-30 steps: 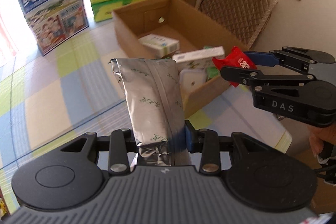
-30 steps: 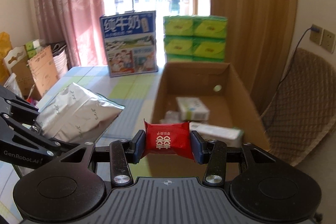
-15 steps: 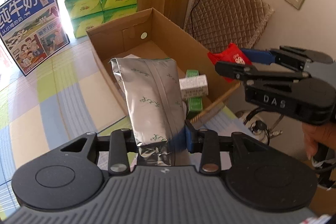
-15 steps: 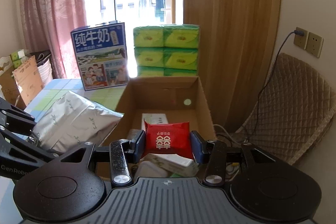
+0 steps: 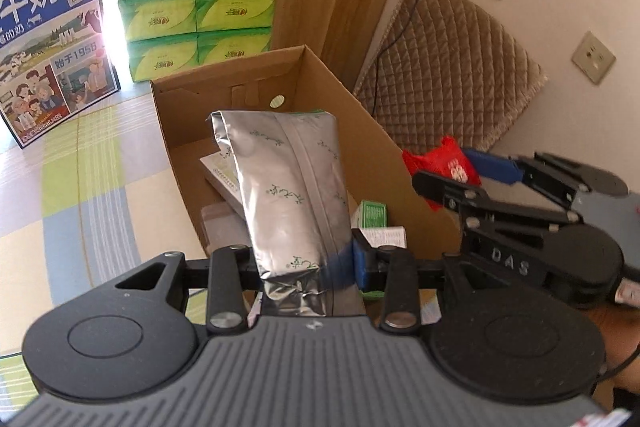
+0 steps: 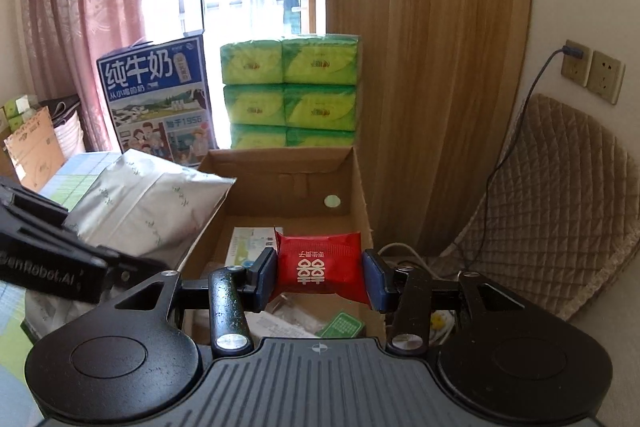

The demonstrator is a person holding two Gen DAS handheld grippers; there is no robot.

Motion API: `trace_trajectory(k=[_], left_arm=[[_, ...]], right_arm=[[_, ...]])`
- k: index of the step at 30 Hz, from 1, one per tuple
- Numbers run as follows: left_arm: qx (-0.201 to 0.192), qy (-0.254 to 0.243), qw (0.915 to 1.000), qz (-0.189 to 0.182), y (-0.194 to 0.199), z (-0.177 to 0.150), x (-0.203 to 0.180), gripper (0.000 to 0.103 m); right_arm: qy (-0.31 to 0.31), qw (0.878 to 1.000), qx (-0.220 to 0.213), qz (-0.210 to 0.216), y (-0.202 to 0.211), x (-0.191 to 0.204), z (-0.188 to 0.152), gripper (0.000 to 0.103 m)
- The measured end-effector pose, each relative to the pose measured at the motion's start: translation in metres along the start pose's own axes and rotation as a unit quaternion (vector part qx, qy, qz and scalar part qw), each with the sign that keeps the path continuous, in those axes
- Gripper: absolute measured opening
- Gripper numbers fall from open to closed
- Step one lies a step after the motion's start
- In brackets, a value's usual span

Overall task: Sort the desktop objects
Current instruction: 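Open both tools to drop the foil bag and red packet into the cardboard box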

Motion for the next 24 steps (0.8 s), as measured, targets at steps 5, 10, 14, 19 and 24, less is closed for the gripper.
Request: trace_trajectory(k=[5,10,14,19,24], left_arm=[[-0.023,0.024,0.9995,0.000,-0.016,0.009,0.006,0.033],[-0.031,0.002,0.9995,0.009,-0.013,0.007,0.010,0.033],[-0.036,-0.012,0.9991,0.020,-0.003,0.000,0.019,0.035],[-0.032,-0.041,0.9983,0.028,0.006,-0.011,0.025,0.037],[-0.030,-0.057,0.9975,0.031,0.014,-0.019,0.028,0.040]], right_arm=[[-0.004,1.000,0.007,-0.003,-0.012,-0.007,-0.008,0.044],[-0.005,1.000,0.015,-0.003,-0.018,-0.009,-0.016,0.044],[-0.011,1.000,0.020,-0.002,-0.020,-0.008,-0.020,0.044],[-0.013,1.000,0.022,0.006,-0.023,0.001,-0.020,0.044],[-0.025,0.999,0.017,0.017,-0.031,0.013,-0.013,0.044]])
Point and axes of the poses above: each gripper's, at about its wrist camera, not at the fingertips, and y roughly against the way its jaws point, x to its left, z to its top, the point moved 9 cm from there along -y, roughly the way its jaws point, and after that the axes turned 14 degrees about -x, right-handed, at the moved point
